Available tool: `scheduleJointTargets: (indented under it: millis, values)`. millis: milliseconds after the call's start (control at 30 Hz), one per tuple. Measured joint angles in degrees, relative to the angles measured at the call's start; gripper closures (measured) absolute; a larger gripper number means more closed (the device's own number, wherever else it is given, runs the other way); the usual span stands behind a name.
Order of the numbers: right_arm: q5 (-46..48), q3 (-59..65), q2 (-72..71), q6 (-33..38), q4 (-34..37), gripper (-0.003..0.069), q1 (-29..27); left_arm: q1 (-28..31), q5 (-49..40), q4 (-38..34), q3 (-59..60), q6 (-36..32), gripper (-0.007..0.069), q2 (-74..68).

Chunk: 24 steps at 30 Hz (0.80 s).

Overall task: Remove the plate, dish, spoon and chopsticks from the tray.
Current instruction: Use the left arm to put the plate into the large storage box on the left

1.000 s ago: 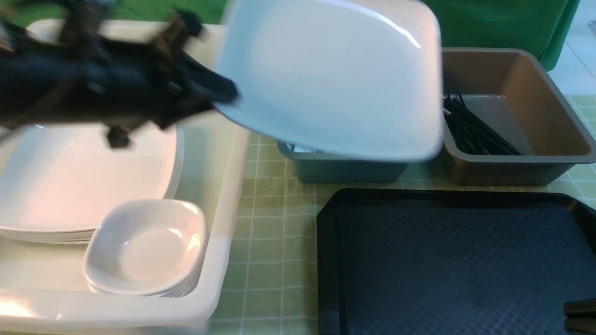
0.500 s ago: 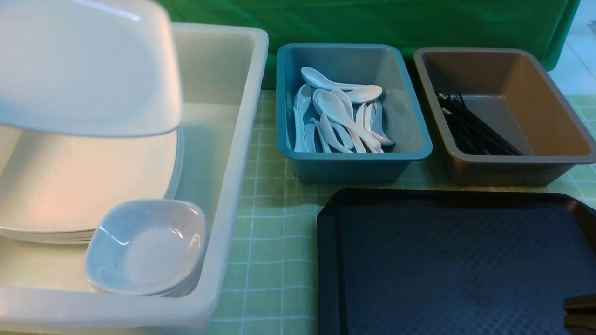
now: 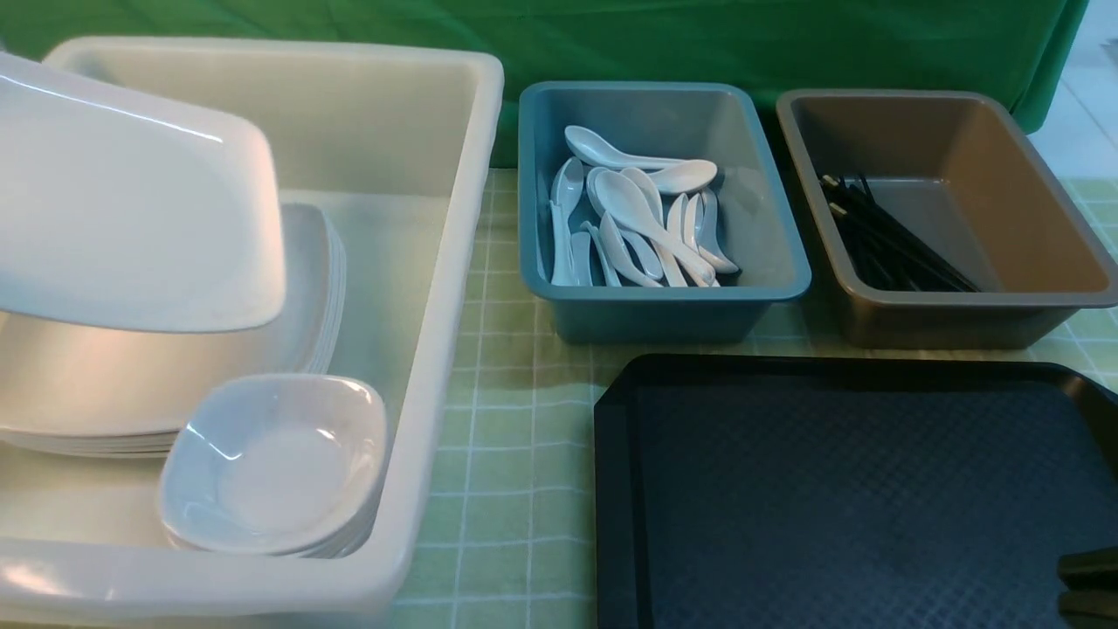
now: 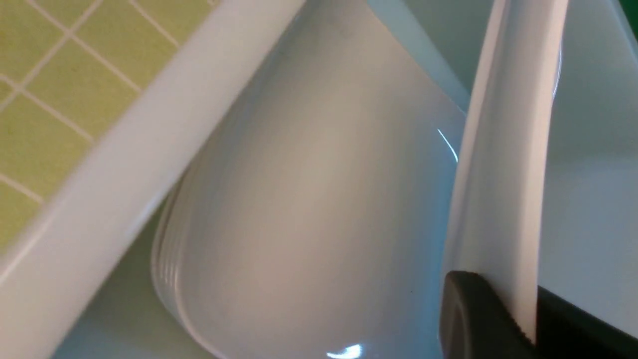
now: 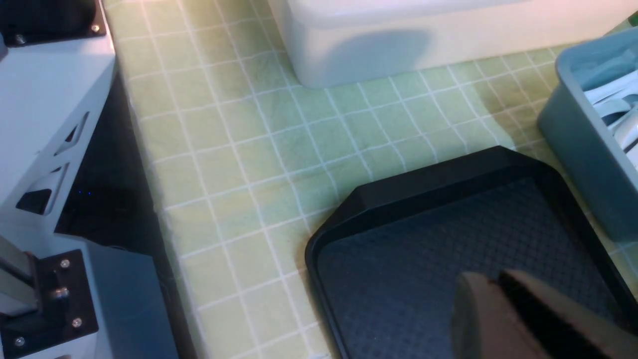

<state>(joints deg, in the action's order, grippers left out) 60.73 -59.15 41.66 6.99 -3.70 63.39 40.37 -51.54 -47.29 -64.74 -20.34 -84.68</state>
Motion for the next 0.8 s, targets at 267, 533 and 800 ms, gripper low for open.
scheduleJointTargets:
  millis: [267,533,800]
  values:
    - [-0.1,0.0,0.0,0.0,-0.1,0.0611,0.0,0.0,-0.9,0.0,0.0,-5.7,0.0615,-4.8]
    - [-0.5,0.0,0.0,-0.2,-0.3,0.0608,0.0,0.0,-1.2,-0.5,0.0,-8.0,0.0615,-8.2]
    - [-0.7,0.0,0.0,-1.2,-0.4,0.0608,0.0,0.1,-3.2,-0.5,-0.9,-9.4,0.0615,-9.9]
